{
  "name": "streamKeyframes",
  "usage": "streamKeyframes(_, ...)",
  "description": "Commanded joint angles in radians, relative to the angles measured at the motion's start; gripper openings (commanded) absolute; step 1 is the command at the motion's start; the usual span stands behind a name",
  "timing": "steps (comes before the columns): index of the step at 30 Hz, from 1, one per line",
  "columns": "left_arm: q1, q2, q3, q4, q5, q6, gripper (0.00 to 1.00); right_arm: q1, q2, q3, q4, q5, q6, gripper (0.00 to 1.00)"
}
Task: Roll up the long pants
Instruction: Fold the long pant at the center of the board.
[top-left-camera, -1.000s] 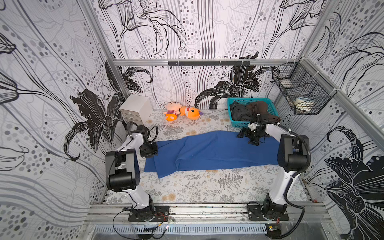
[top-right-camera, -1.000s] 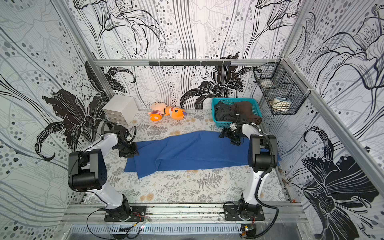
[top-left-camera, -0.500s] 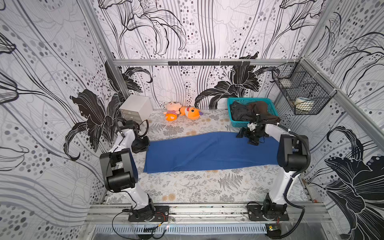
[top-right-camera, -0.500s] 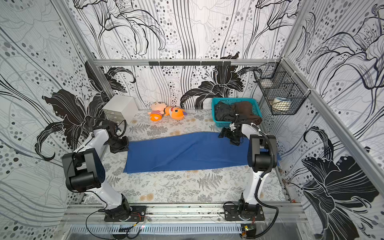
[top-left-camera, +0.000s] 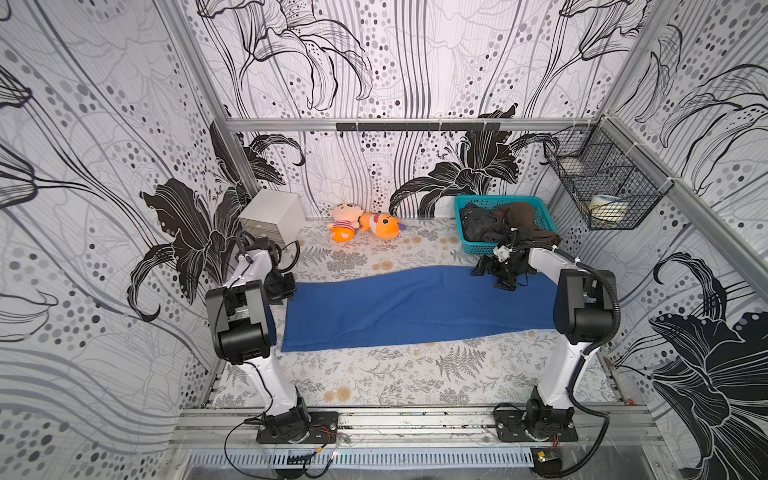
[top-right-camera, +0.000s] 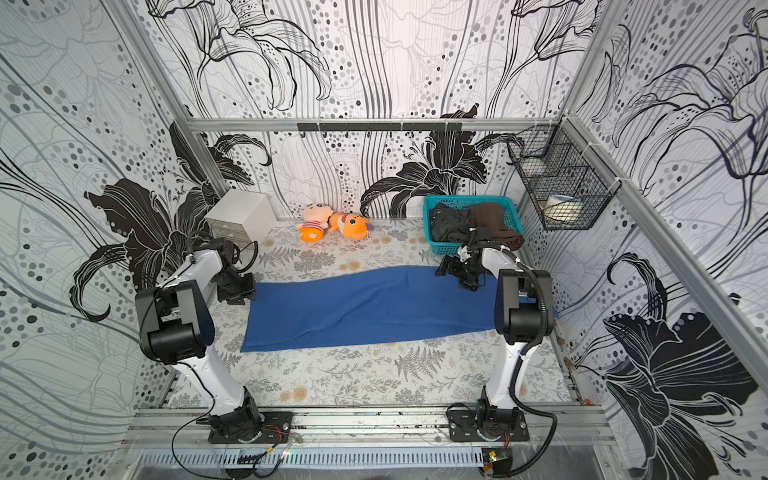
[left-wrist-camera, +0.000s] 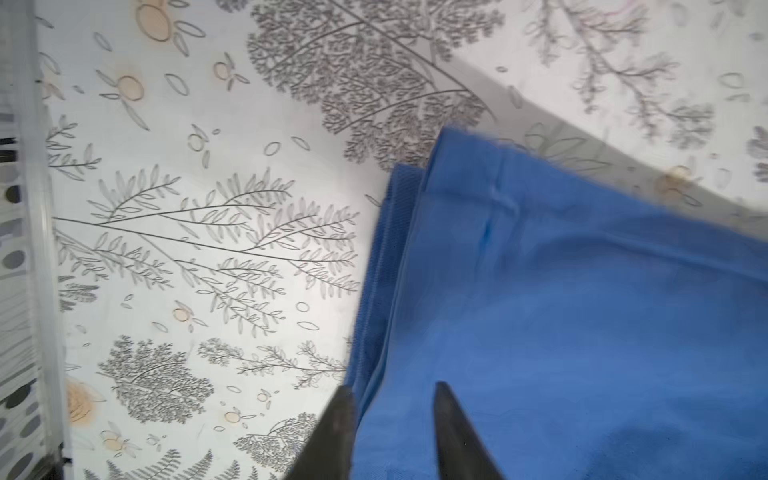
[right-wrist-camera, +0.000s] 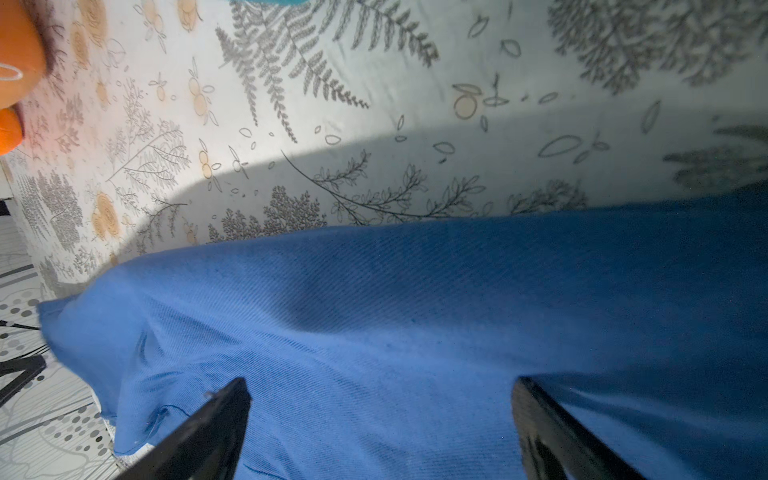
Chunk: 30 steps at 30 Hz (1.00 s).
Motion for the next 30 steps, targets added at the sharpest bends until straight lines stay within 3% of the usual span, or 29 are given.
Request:
streamKeyframes(1,0.000,-0.010,0.028,0.003,-0.069,-0.009,0.99,0.009,0.009,0.006,-0.022,0.010,-0.014,1.00)
streamKeyframes(6,-0.053,-0.145,0.026,0.035,-0.006,-0.017,0.99,0.025,-0.068,-0.030,-0.025,0.082,-0.002,1.00)
streamKeyframes(13,-0.254,-0.243,-0.021,0.070,0.053,-0.057,0.99,0.169,-0.299,-0.222,0.021,0.118,0.019,1.00)
streamKeyframes(18,-0.259,-0.267,-0.073,0.140,0.191,-0.146,0.99,0.211,-0.423,-0.331,-0.015,0.111,0.038,1.00)
streamKeyframes(23,-0.300,-0.334,-0.171,0.272,0.233,-0.272,0.99,0.218,-0.485,-0.421,0.017,0.070,0.091,0.99)
streamKeyframes(26,-0.390,-0.351,-0.204,0.311,0.151,-0.270,0.99,0.249,-0.493,-0.399,-0.061,0.186,0.052,1.00)
streamKeyframes(30,-0.583,-0.322,-0.210,0.282,-0.042,-0.237,0.99,0.336,-0.483,-0.361,-0.170,0.395,-0.021,1.00)
